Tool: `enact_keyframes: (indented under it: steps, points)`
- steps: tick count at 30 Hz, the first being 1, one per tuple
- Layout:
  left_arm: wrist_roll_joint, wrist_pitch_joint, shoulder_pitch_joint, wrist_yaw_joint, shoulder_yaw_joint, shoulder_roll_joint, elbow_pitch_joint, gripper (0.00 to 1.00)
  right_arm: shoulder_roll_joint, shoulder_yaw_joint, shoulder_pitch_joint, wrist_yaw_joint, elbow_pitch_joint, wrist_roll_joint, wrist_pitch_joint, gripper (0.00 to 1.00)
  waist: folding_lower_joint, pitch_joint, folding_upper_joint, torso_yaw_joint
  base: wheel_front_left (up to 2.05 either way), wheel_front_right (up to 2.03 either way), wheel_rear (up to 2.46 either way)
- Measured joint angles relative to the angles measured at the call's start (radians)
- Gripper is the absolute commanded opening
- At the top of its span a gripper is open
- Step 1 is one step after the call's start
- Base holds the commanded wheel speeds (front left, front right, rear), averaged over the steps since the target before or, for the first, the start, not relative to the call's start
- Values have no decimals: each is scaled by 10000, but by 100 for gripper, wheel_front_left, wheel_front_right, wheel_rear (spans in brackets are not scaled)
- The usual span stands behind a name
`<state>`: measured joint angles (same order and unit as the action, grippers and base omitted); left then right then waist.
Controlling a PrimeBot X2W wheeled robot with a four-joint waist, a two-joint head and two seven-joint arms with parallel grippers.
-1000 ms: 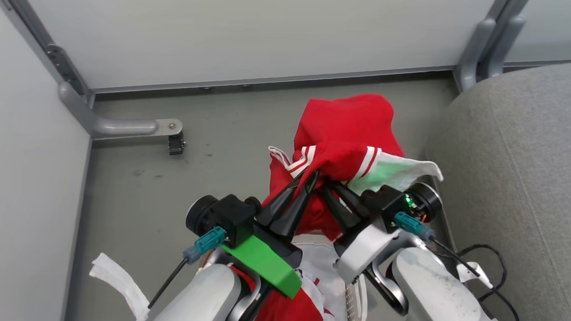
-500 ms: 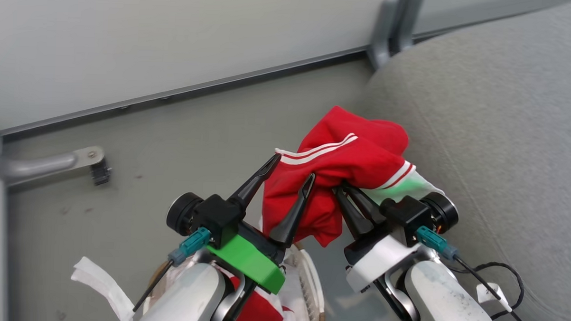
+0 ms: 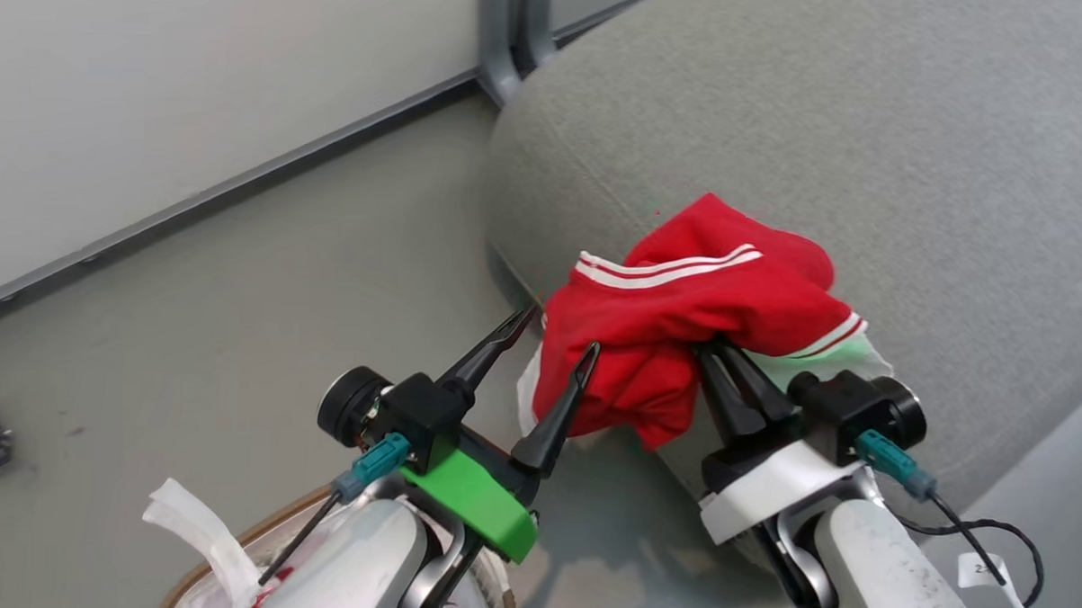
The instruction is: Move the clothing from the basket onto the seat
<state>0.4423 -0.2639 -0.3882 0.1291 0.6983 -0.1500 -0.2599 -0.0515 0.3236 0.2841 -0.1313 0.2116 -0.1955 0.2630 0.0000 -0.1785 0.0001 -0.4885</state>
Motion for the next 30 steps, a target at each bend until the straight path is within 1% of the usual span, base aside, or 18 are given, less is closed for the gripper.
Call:
enact_keyframes:
  steps: [5, 7, 13, 15, 21, 27, 30]
  points:
    - [194, -2, -275, 0, 270, -96, -151, 100, -4, -625, -69, -2, -138, -58, 0, 0, 0, -351, 0, -421, 0, 0, 0]
    - [244, -2, -304, 0, 326, -240, -221, 100, -4, -882, 114, 0, -92, 38, 0, 0, 0, -611, 0, -519, 0, 0, 0]
    - [146, -2, -301, 0, 29, -673, -232, 100, -31, -1220, 1405, -2, 487, 518, 0, 0, 0, -1186, 0, -587, 0, 0, 0]
    - [54, -2, -308, 0, 69, -784, -173, 100, -251, -1392, 1907, -2, 700, 631, 0, 0, 0, -1397, 0, -565, 0, 0, 0]
    - [-150, -2, -921, 0, 238, -1137, 311, 100, -978, -2161, 3455, -2, 1338, 938, 0, 0, 0, -2228, 0, -261, 0, 0, 0]
    - [-215, -2, -1500, 0, 397, -1365, 470, 100, -1553, -3219, 5014, -2, 2178, 1310, 0, 0, 1, -3302, 0, 304, 0, 0, 0]
    - [-219, -2, -1737, 0, 412, -1432, 510, 100, -1937, -3534, 5692, -2, 2633, 1781, 0, 0, 2, -3816, 0, 620, 0, 0, 0]
